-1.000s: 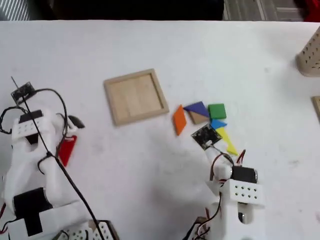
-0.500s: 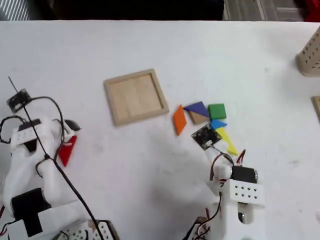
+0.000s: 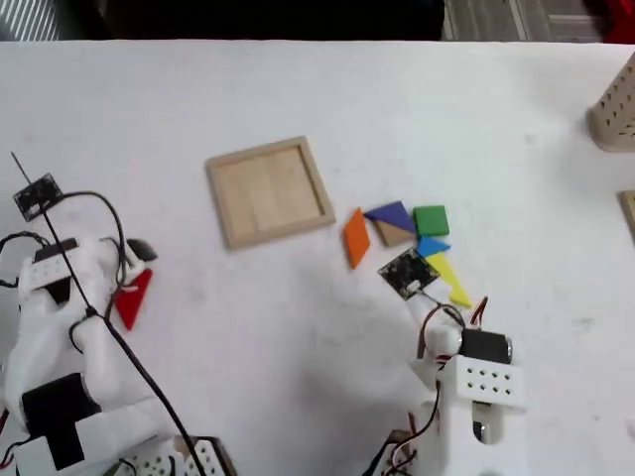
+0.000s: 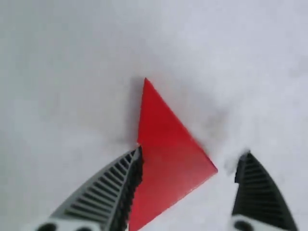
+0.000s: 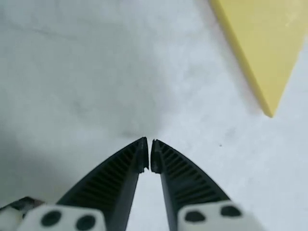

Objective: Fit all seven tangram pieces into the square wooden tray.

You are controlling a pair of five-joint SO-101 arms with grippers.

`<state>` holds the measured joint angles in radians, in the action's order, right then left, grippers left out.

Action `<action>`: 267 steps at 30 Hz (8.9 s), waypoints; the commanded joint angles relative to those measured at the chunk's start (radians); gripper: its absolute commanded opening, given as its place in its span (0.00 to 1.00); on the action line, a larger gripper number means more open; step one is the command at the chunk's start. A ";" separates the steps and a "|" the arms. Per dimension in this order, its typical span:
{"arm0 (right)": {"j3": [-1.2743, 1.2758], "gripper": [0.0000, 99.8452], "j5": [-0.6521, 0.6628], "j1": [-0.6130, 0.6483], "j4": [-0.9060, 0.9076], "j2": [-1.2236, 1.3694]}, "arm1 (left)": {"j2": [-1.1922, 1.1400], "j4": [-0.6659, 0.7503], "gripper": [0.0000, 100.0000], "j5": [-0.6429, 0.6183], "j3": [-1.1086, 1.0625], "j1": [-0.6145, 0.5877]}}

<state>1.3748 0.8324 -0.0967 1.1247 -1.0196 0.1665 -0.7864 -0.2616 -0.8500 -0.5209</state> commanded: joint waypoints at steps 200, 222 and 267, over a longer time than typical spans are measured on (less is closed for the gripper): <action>-0.006 0.02 -0.063 0.001 -0.018 -0.015 | -0.018 -0.020 0.27 0.262 0.149 -0.073; -0.002 0.02 -0.063 0.042 -0.038 -0.007 | -0.243 -0.061 0.27 0.176 0.255 0.130; -0.002 0.02 -0.069 0.036 -0.035 -0.013 | -0.229 -0.112 0.02 0.180 0.221 0.008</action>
<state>1.3794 0.7741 -0.0629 1.1032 -1.0226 -0.0652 -0.9060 -0.0944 -0.6137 -0.4749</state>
